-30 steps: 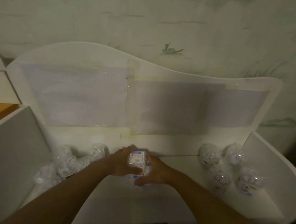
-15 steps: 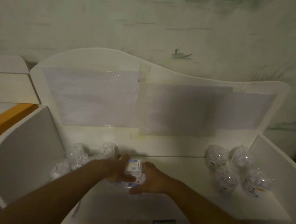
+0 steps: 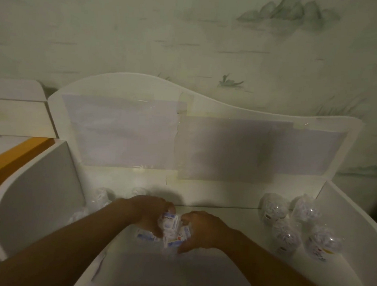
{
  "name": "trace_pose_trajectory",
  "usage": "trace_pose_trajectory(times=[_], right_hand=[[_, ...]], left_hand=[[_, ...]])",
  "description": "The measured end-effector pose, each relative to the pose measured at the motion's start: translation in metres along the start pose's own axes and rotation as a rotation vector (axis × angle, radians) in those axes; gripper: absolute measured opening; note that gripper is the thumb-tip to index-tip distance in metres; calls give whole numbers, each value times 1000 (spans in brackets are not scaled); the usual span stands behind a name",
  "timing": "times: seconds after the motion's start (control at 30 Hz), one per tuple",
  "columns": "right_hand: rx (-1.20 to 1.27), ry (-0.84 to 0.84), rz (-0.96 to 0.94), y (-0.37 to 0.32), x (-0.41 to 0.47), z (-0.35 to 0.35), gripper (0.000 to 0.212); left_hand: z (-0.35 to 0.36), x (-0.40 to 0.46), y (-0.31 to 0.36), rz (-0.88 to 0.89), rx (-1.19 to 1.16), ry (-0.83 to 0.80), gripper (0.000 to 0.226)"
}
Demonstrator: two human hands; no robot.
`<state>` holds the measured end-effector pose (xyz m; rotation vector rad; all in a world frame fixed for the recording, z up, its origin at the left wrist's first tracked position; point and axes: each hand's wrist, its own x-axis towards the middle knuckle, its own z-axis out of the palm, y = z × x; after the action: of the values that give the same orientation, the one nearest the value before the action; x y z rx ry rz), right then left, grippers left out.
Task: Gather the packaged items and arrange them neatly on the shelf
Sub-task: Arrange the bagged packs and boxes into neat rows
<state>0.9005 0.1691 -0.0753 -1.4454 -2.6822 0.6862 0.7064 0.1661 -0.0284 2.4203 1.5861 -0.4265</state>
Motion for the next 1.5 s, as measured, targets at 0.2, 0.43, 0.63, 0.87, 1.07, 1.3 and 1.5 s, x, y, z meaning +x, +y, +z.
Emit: trace_pose_trajectory(times=[0.2,0.43,0.63,0.87,1.07,1.3,1.5], right_hand=[[75,83,-29,16,-4,-17,54],[-153,125,70,73,-4,-68,59],[-103,166,187,112,-4,-69,65],[-55,150,222,130,9,-49,67],[-26,143,220,136,17,-43,61],[-30,145,191,145,14,-39,51],[-50,143,192,153,9,-42,48]], left_hand=[[-12,9,3,19,-54,98,68],[-28,36,14,3,-71,236,63],[-20,69,32,18,31,330,63],[1,88,36,-22,88,330,62],[17,89,35,-43,-18,337,52],[26,102,46,-9,-101,364,57],[35,106,50,-18,-120,351,65]])
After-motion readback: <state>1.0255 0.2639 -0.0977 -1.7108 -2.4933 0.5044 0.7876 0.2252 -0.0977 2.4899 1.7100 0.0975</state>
